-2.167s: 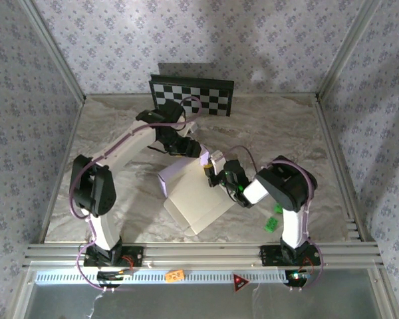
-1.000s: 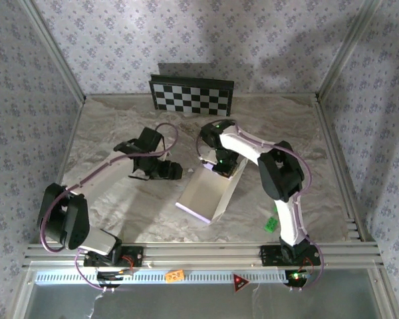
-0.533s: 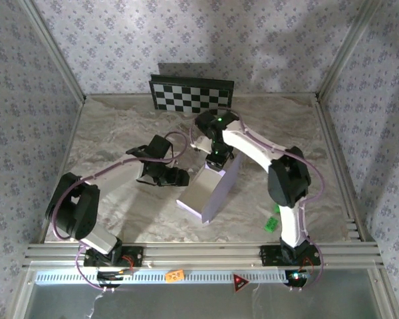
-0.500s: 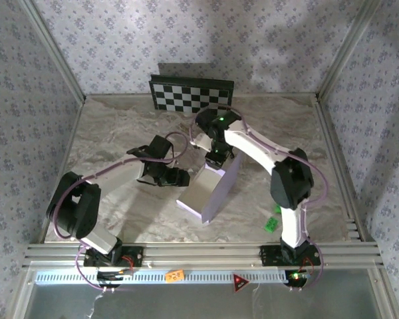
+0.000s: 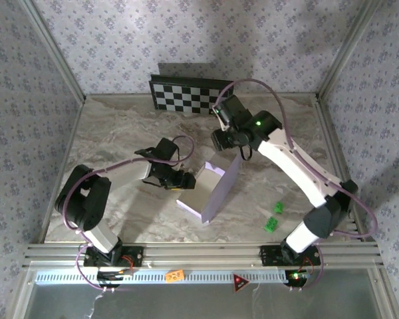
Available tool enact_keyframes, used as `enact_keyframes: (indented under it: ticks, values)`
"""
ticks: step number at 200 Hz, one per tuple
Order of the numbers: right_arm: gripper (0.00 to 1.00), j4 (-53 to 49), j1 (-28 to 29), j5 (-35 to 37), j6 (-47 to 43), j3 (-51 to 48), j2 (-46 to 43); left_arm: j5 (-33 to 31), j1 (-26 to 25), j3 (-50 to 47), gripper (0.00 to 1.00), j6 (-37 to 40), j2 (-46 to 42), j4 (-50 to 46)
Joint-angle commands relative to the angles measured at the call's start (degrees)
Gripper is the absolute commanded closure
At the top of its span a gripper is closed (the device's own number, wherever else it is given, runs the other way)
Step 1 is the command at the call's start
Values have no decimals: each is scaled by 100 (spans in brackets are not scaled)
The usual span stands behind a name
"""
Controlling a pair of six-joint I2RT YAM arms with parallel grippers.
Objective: Fold the paper box
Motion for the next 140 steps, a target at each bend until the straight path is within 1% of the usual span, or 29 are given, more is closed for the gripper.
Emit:
enact_keyframes:
  ticks: [1,6,12,16,43,64,80,99,111,122,140]
  values:
    - [38,-666,215,694,1338,-431,-661,265,-143,-4,37,-51,60,63]
    - [32,-694,258,644,1496,-555,-782,275,-166,-7,37,-61,63,56]
    - [21,-729,315,577,1675,-705,-918,277,-215,-3,37,-77,49,36]
    - [17,-753,360,536,1795,-797,-988,284,-242,-6,37,-91,47,28]
    - [17,-832,633,183,2524,-1280,-1265,390,-443,-51,37,-234,-14,36]
    - [19,-910,828,101,2942,-1455,-1270,425,-582,-87,37,-364,-80,79]
    - [23,-938,955,36,3119,-1582,-1237,425,-649,-108,37,-445,-149,97]
    - [31,-964,1034,-48,3281,-1739,-1210,424,-670,-132,37,-525,-238,114]
    - [41,-951,1044,-82,3325,-1838,-1203,411,-665,-133,37,-553,-290,115]
    - [52,-923,1053,-60,3332,-1912,-1211,364,-673,-104,37,-571,-343,109]
    - [68,-997,1051,-105,3326,-1934,-1197,163,-654,-16,37,-564,-469,18]
